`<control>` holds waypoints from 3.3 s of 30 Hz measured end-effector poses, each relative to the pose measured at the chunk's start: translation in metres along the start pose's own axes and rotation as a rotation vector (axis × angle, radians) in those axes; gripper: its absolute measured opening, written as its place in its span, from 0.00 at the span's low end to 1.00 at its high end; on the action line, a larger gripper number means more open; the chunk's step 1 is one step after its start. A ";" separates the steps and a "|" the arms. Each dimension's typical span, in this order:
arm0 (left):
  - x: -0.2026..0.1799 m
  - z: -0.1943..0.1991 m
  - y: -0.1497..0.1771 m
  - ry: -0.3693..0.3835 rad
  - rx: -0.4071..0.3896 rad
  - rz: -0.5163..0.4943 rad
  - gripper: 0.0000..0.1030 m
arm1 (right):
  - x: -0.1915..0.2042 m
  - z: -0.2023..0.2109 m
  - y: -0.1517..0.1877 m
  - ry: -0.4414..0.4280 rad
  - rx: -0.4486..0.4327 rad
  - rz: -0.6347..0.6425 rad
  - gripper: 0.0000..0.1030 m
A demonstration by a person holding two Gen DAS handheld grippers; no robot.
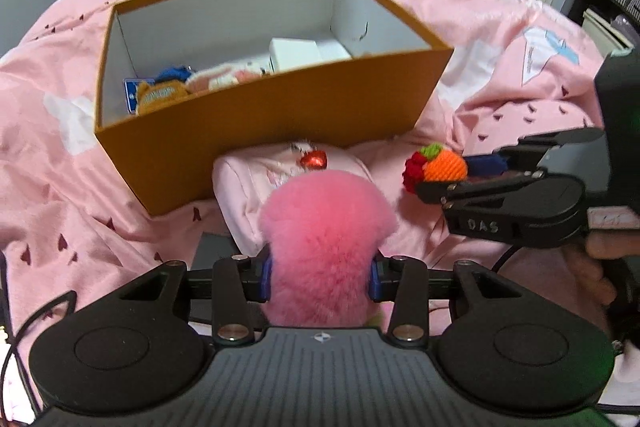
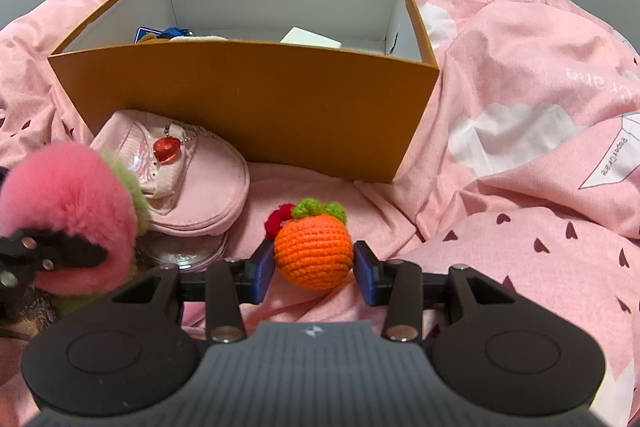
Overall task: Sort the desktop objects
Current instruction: 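Lift the pompom and orange fruit and carry both over the orange box, then lower both items into the orange box and open both tools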
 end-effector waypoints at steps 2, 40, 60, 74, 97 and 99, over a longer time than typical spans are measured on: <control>0.002 0.005 -0.002 0.009 -0.015 0.012 0.46 | 0.000 0.001 -0.001 -0.002 -0.006 -0.001 0.44; 0.140 0.006 -0.114 -0.118 -0.113 0.002 0.46 | 0.084 -0.010 -0.139 -0.255 -0.198 0.160 0.44; 0.174 -0.046 -0.132 -0.144 -0.006 -0.043 0.46 | 0.118 -0.074 -0.169 -0.227 -0.133 0.199 0.44; 0.187 -0.062 -0.130 -0.169 0.009 -0.028 0.47 | 0.138 -0.089 -0.174 -0.266 -0.083 0.235 0.44; 0.180 -0.044 -0.127 -0.207 0.023 -0.108 0.48 | 0.133 -0.104 -0.176 -0.228 -0.021 0.186 0.45; 0.179 -0.040 -0.127 -0.222 0.036 -0.130 0.48 | 0.134 -0.103 -0.175 -0.225 -0.025 0.189 0.45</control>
Point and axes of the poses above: each gripper's, at about its wrist camera, not at the fingertips, and z roughly against the way its jaws point, x to its left, y to its underside, the point moved 6 cm from there along -z, roughly the way its jaws point, and after that the axes turned 15 degrees about -z, right-handed, at the moved point
